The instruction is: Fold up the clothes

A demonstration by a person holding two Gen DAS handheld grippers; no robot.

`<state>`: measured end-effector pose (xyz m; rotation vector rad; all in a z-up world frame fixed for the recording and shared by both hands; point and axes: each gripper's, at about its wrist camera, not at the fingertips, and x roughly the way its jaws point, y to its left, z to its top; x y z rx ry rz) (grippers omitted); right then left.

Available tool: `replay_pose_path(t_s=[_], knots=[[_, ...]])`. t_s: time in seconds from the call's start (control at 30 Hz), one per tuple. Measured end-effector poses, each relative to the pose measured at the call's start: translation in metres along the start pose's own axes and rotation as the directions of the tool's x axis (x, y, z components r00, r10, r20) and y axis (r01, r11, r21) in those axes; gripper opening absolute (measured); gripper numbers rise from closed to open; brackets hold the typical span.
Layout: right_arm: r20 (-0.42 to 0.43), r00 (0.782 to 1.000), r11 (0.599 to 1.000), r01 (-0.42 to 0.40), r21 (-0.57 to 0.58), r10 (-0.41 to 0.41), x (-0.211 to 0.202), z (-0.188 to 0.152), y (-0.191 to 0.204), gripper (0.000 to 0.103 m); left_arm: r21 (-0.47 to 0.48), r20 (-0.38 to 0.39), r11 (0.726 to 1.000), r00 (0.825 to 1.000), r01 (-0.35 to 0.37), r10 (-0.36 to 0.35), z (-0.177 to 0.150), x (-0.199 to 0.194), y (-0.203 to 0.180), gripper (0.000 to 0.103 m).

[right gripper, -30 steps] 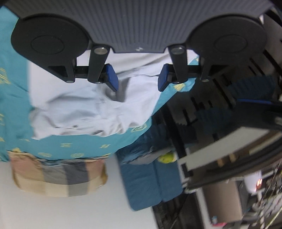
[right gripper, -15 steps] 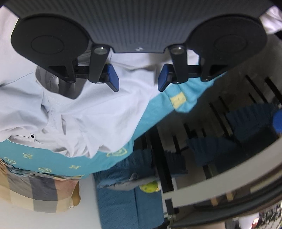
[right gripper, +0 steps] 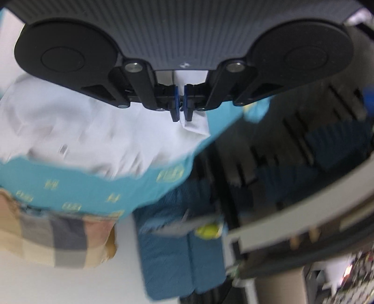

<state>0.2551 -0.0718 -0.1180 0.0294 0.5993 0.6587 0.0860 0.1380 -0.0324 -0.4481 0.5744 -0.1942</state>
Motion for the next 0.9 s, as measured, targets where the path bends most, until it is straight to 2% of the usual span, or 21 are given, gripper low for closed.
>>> replay_pose_path(t_s=[0.2, 0.43, 0.57, 0.7, 0.77, 0.83, 0.87, 0.9], knots=[[-0.007, 0.992, 0.976, 0.127, 0.175, -0.128, 0.015, 0.007, -0.07, 0.007, 0.046, -0.044, 0.999, 0.999, -0.007, 0.009, -0.008, 0.016, -0.007, 0.083], [-0.043, 0.963, 0.893, 0.261, 0.365, -0.264, 0.032, 0.014, -0.149, 0.007, 0.08, -0.129, 0.996, 0.99, -0.047, 0.057, -0.02, 0.045, -0.004, 0.083], [-0.048, 0.968, 0.89, 0.246, 0.384, -0.246, 0.041, -0.01, -0.157, 0.008, 0.104, -0.162, 0.992, 0.983, -0.065, 0.082, -0.025, 0.06, -0.003, 0.083], [-0.045, 0.97, 0.893, 0.236, 0.382, -0.237, 0.029, -0.004, -0.146, 0.012, 0.134, -0.167, 0.988, 0.981, -0.075, 0.097, -0.025, 0.068, -0.005, 0.083], [-0.078, 0.973, 0.896, 0.229, 0.38, -0.215, 0.015, 0.002, -0.138, 0.022, 0.148, -0.17, 0.986, 0.98, -0.08, 0.105, -0.026, 0.072, -0.006, 0.083], [-0.069, 0.979, 0.907, 0.203, 0.369, -0.191, -0.01, 0.007, -0.121, 0.045, 0.154, -0.16, 0.984, 0.981, -0.086, 0.111, -0.024, 0.073, -0.006, 0.083], [-0.054, 0.982, 0.914, 0.186, 0.361, -0.179, -0.025, 0.01, -0.111, 0.052, 0.157, -0.151, 0.984, 0.982, -0.088, 0.112, -0.022, 0.071, -0.008, 0.083], [-0.039, 0.985, 0.92, 0.169, 0.354, -0.166, -0.041, 0.013, -0.101, 0.063, 0.162, -0.142, 0.983, 0.983, -0.09, 0.113, -0.021, 0.068, -0.01, 0.083]])
